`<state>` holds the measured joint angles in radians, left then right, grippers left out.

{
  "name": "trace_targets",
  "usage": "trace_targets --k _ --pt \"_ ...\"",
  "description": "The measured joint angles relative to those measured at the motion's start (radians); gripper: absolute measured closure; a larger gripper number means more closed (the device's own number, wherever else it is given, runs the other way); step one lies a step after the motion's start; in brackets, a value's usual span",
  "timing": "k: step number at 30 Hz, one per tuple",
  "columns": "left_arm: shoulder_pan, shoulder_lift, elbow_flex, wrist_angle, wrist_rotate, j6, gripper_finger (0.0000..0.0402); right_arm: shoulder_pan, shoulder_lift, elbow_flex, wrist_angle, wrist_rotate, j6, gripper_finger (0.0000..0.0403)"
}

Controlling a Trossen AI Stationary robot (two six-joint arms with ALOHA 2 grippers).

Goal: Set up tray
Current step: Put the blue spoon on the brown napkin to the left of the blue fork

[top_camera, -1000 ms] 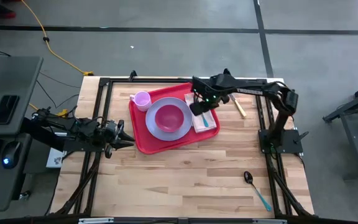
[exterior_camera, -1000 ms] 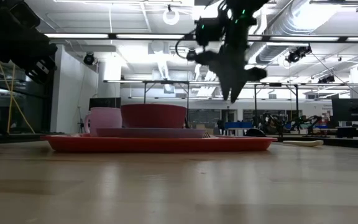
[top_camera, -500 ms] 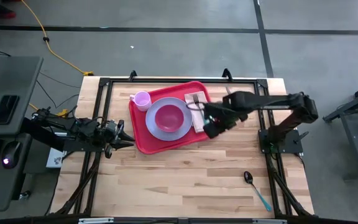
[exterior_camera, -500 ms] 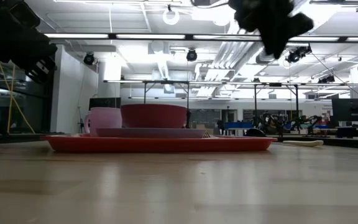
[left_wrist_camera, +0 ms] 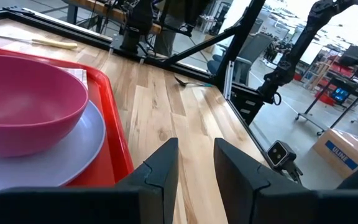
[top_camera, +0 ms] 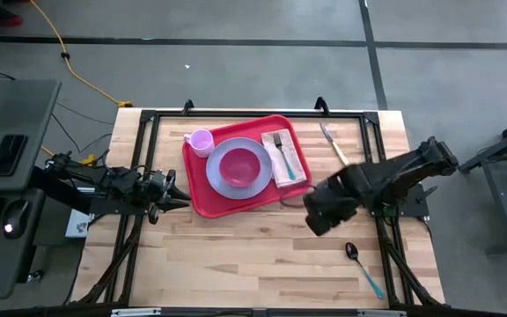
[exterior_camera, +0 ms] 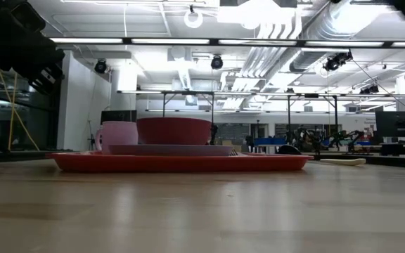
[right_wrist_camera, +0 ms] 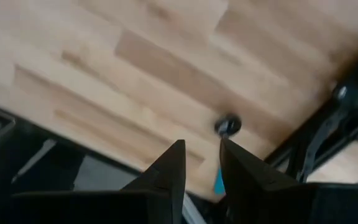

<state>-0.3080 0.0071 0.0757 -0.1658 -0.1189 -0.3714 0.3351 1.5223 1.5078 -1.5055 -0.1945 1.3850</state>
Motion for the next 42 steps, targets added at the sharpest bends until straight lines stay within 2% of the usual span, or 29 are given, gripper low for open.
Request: trace_targets --k 12,18,25,32,42 --pt "0.000 0.000 0.000 0.000 -0.001 -0.001 0.0268 0.290 0.002 -0.011 0.019 -0.020 0.323 0.0324" --pt "0.000 0.000 0.000 0.000 -0.001 -0.001 0.0268 0.395 0.003 -0.157 0.248 -0.104 0.453 0.0324" --pt "0.000 0.000 0.000 -0.001 -0.001 -0.003 0.0268 0.430 0.004 -0.380 0.480 -0.178 0.527 0.0324" --pt "0.000 0.000 0.000 -0.001 -0.001 -0.031 0.0268 0.430 0.003 -0.561 0.632 -0.242 0.547 0.0324" --pt "0.000 0.000 0.000 -0.001 -0.001 -0.057 0.0268 0.433 0.004 -0.670 0.712 -0.243 0.536 0.0324"
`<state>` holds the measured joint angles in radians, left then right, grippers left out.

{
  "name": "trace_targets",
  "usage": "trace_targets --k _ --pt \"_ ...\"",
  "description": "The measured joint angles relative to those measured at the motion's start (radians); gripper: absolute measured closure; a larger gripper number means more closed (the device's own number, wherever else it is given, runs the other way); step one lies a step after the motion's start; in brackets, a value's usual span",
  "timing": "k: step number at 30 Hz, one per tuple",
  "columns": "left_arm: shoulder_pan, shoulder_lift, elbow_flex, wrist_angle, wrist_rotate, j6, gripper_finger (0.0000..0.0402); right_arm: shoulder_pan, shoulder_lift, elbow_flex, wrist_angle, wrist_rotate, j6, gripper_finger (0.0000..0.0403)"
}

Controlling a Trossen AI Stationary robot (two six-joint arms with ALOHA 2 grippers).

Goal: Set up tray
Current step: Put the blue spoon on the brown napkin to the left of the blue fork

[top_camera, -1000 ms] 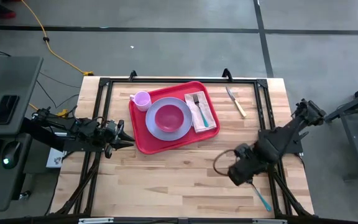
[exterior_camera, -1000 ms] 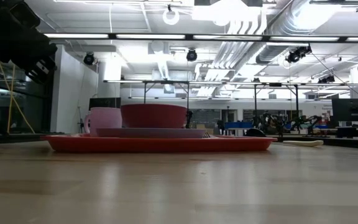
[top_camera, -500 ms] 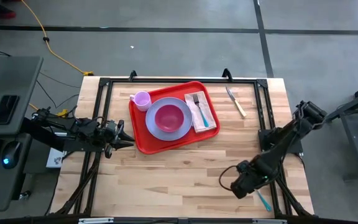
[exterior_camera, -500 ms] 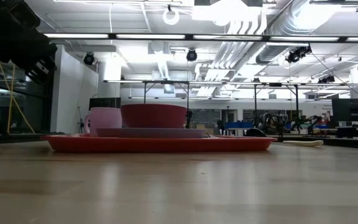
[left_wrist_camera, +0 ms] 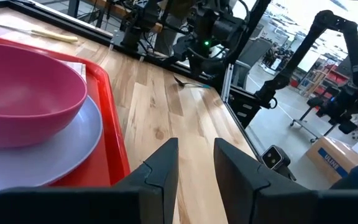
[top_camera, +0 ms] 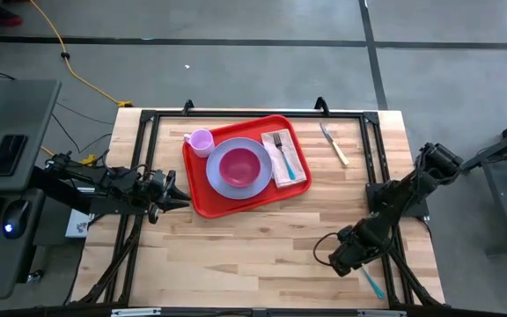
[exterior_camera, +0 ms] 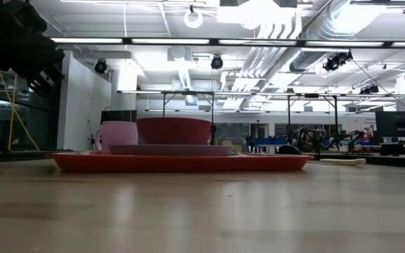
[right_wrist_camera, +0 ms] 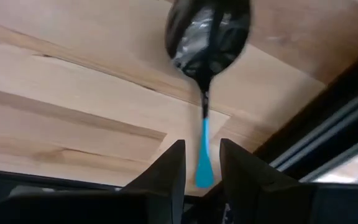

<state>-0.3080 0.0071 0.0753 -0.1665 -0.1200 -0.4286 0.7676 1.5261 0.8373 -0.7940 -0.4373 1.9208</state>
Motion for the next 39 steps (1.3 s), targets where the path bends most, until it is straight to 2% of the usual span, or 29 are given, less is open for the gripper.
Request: trace_targets --k 9,32,39 --pt "0.000 0.000 0.000 0.000 0.000 -0.001 0.0268 0.020 0.000 -0.088 0.120 -0.014 0.034 0.0324" --pt "0.000 0.000 0.000 0.000 0.000 -0.004 0.0268 0.018 0.000 -0.101 0.136 -0.006 0.032 0.0324" --pt "0.000 0.000 0.000 0.000 0.000 -0.004 0.0268 0.018 0.000 -0.101 0.145 -0.042 0.045 0.0324"
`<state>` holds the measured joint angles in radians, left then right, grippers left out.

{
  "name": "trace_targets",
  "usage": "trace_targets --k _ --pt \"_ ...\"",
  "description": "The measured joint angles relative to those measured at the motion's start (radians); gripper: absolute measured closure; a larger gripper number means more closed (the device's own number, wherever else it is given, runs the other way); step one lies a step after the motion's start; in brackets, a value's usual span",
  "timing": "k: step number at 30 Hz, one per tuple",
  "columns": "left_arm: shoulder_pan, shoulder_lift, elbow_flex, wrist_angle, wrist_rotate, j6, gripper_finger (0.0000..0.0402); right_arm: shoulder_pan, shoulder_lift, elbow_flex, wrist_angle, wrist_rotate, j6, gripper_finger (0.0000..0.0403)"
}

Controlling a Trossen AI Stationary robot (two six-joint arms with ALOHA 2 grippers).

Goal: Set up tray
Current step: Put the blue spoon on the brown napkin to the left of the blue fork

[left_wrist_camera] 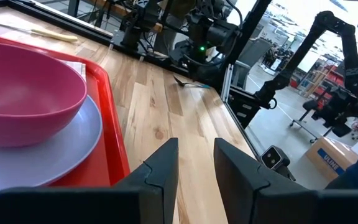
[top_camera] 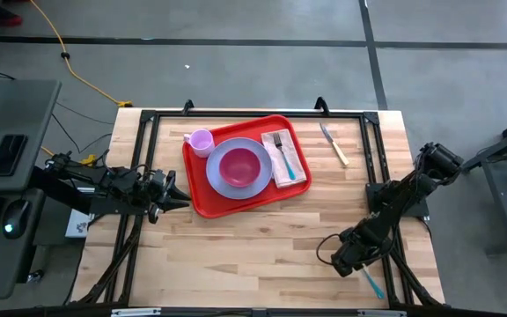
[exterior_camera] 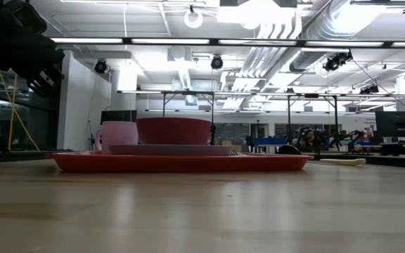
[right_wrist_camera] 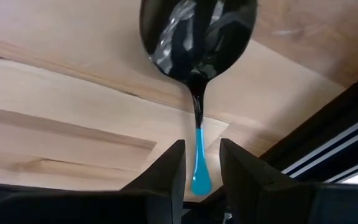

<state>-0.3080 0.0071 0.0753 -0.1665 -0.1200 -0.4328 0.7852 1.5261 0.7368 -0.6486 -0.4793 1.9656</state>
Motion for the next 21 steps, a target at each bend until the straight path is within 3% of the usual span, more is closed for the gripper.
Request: trace_targets --k 21 --pt "0.000 0.000 0.000 0.000 0.000 0.000 0.0268 -0.056 0.114 0.002 0.050 -0.033 -0.009 0.0324"
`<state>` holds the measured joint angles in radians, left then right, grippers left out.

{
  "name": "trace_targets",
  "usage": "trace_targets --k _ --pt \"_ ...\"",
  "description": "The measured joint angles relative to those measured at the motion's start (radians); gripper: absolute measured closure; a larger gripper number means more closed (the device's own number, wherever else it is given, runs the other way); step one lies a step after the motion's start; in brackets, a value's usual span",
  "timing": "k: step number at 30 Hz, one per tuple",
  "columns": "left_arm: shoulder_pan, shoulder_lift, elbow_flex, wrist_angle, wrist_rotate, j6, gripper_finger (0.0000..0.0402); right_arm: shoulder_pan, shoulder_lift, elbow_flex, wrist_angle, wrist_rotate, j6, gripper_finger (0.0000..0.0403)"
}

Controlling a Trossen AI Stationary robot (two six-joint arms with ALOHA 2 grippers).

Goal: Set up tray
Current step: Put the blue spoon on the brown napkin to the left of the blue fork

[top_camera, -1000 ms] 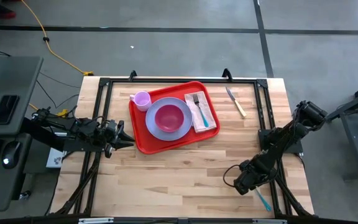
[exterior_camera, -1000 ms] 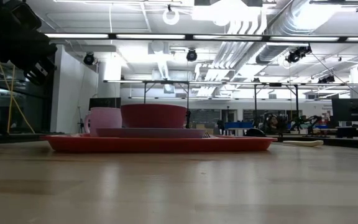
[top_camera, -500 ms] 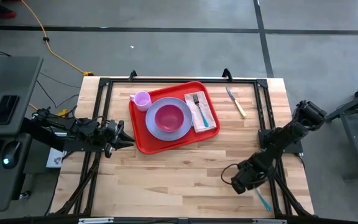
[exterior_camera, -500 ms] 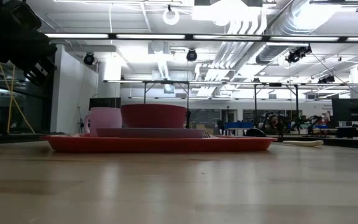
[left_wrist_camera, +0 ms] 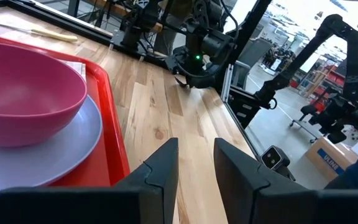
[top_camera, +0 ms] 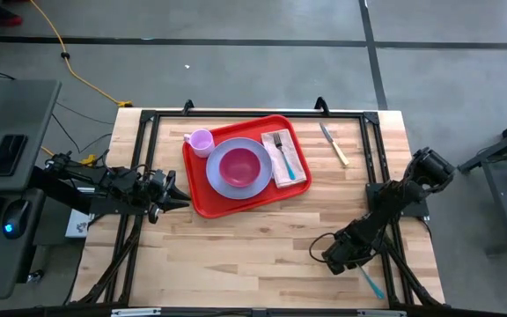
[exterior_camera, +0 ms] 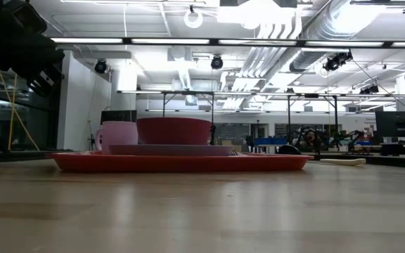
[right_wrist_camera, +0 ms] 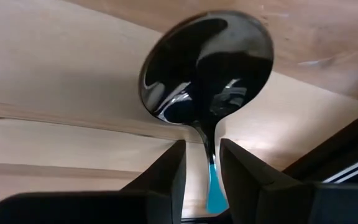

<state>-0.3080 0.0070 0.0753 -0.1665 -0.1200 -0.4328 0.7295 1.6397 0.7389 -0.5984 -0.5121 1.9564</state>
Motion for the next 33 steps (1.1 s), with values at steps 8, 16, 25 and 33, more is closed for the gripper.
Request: trace_targets --k 8,16,25,33 --pt "0.000 0.000 0.000 0.000 0.000 0.000 0.0268 -0.022 0.001 0.000 -0.007 0.017 0.000 0.0337" --pt "0.000 0.000 0.000 0.000 0.000 0.000 0.0268 -0.048 0.001 0.000 -0.011 0.038 0.000 0.0398" --pt "0.000 0.000 0.000 0.000 0.000 0.000 0.0268 -0.101 0.001 0.000 -0.017 0.054 -0.019 0.0399" --pt "0.000 0.000 0.000 0.000 0.000 0.000 0.0268 -0.159 -0.029 -0.001 -0.017 0.116 -0.061 0.0399"
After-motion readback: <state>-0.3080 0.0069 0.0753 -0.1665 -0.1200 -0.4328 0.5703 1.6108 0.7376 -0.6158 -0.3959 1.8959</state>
